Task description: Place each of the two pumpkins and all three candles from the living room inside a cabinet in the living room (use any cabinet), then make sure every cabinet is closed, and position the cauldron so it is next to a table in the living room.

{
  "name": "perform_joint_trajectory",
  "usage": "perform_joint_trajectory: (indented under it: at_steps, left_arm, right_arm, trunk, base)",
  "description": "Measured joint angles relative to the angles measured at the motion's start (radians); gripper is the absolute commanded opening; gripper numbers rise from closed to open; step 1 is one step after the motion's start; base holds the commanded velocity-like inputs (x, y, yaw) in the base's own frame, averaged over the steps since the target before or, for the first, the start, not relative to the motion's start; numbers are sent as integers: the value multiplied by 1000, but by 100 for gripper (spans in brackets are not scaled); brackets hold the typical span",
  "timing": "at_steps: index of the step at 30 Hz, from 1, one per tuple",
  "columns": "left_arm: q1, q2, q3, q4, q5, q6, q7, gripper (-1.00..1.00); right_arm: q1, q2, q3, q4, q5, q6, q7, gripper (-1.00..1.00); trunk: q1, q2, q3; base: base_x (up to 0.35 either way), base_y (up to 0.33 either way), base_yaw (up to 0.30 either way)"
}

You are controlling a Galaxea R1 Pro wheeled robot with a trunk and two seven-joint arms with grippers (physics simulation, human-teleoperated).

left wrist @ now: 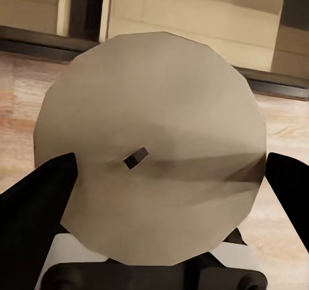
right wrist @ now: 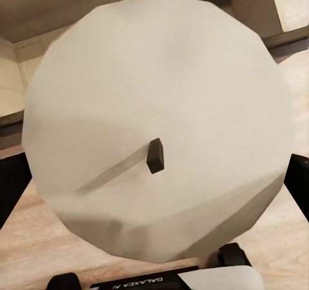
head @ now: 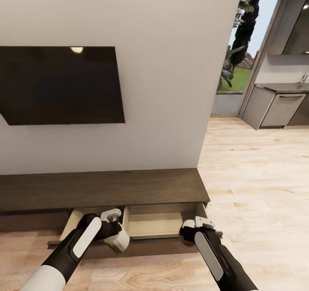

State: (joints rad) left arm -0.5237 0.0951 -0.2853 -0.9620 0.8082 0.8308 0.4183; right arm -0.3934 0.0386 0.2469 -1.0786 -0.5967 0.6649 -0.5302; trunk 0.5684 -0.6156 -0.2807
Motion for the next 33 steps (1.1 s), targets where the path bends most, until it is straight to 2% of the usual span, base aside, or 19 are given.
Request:
perform_joint_trajectory:
  at_steps: [8,11,13,15,16,17,19,20,21,23,26,28,30,33]
  left_arm:
    - [0,-2,0,-1,-2,-1,0,-100]
    - [0,-5,-1,-38,0,-3,0,-100]
    - [0,-7,-2,-70,-1,-3,3,-100]
    - [-1,-12,-3,-88,-2,-2,29,-100]
    - [-1,-18,-3,-93,-4,-1,53,-100]
    - [-2,-40,-3,-98,-8,-1,114,-100]
    - [-4,-72,-4,-100,3,-8,163,-100]
    - [-6,-94,-6,-101,-1,-10,185,-100]
    - [-8,-108,-7,-102,10,-16,192,-100]
    - [-20,-126,-6,-96,-4,-13,201,-100]
    - [-28,-151,-6,-88,-3,-19,205,-100]
    - [-30,-167,-5,-86,-22,-21,207,-100]
    - [-31,-178,-5,-85,-56,-22,207,-100]
    - [-31,-185,-4,-86,-75,-38,206,-100]
  right_arm:
    - [0,0,2,-1,-1,1,1,-100]
    - [0,1,5,-9,-1,4,2,-100]
    - [0,3,21,-24,-5,6,1,-100]
    - [-4,12,54,-30,-12,7,-1,-100]
    - [-8,19,70,-30,-12,8,-3,-100]
    - [-25,33,97,-25,-12,7,-5,-100]
    - [-43,53,112,-11,-10,8,-6,-100]
    - [-69,72,117,10,-15,5,-6,-100]
    - [-92,86,119,27,-13,6,-7,-100]
    - [-127,101,121,71,-8,10,-7,-100]
    - [-152,110,122,115,-5,4,-3,-100]
    - [-167,114,122,128,-5,0,-2,-100]
    - [-172,117,122,134,-5,0,-1,-100]
    - [-174,118,123,135,-5,3,-1,-100]
  trunk:
    - [0,0,0]
    - [0,0,0]
    - [0,0,0]
    - [0,0,0]
    - [0,0,0]
    - [0,0,0]
    - [0,0,0]
    - [0,0,0]
    - [0,0,0]
    - [0,0,0]
    - [0,0,0]
    - [0,0,0]
    - [0,0,0]
    - [0,0,0]
  base:
    - [100,97,0]
    - [13,13,0]
    - [4,4,0]
    - [2,2,0]
    - [0,0,0]
    - [0,0,0]
    - [0,0,0]
    - [0,0,0]
    - [0,0,0]
    - [0,0,0]
    - [0,0,0]
    - [0,0,0]
    - [0,0,0]
    - [0,0,0]
